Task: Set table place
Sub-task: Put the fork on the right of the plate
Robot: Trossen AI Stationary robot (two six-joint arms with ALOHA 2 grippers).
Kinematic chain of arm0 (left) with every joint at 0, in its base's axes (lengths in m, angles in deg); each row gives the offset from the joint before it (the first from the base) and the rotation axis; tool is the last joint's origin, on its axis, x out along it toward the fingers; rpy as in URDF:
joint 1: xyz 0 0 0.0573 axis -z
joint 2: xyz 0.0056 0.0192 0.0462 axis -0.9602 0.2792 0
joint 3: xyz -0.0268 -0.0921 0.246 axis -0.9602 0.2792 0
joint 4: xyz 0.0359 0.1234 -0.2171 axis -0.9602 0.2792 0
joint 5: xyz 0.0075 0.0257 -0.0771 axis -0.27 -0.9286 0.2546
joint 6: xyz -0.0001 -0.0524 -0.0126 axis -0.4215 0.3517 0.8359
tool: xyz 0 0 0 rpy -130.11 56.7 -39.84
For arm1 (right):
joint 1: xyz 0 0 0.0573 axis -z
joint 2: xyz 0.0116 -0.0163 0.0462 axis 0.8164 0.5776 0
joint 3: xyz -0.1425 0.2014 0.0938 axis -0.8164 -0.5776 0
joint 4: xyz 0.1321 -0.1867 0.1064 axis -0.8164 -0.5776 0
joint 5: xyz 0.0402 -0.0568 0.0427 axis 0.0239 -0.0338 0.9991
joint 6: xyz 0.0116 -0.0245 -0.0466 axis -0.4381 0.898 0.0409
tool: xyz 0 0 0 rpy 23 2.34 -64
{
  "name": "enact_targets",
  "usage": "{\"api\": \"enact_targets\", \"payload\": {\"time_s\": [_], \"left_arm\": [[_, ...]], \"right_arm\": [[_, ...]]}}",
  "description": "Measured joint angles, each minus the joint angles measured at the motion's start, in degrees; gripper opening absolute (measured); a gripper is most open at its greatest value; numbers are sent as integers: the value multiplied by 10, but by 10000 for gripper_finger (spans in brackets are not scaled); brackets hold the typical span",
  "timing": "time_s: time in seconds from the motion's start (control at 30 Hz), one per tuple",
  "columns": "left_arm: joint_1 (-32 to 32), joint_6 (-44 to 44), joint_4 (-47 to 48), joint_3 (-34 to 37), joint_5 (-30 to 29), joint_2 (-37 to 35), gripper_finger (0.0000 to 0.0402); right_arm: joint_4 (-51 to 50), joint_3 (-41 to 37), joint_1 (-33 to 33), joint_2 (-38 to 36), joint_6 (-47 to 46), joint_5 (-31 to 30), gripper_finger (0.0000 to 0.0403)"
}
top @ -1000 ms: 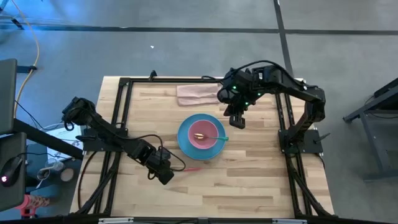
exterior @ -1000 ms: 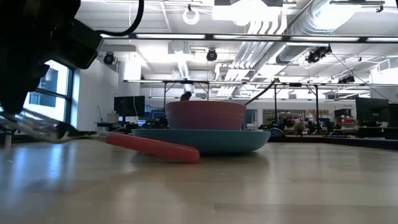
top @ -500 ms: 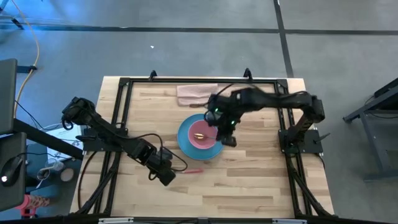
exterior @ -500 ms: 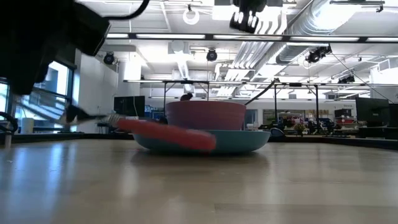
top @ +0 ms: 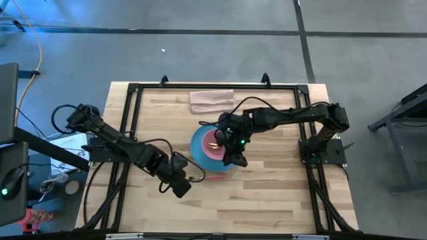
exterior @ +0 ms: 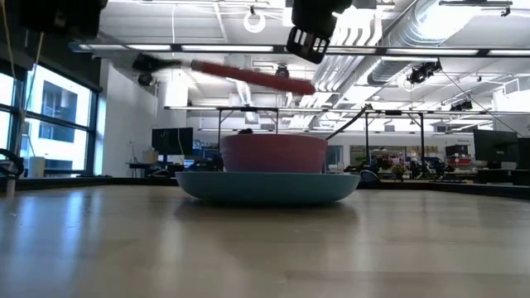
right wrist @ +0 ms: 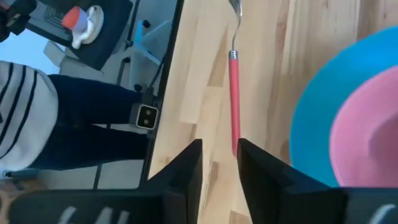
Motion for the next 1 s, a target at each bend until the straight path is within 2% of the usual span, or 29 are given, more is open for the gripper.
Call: {"api": "enact_targets", "payload": {"time_s": [0.13, 0.27, 0.43, 0.77, 1.0], "left_arm": [[0, -2, 48, -40, -19, 0, 0], [0, -2, 54, -46, -30, 0, 0], [0, -2, 54, -47, -31, 0, 0], [0, 0, 53, -47, -41, 0, 0], [0, -2, 53, -47, -41, 0, 0]], "right_arm": [[11, 0, -5, 8, -7, 1, 112], [17, 0, -8, 34, -7, 20, 124], [45, 0, -14, 68, -7, 58, 126], [58, 0, -16, 116, -5, 79, 126], [56, 13, -8, 119, -2, 87, 126]]}}
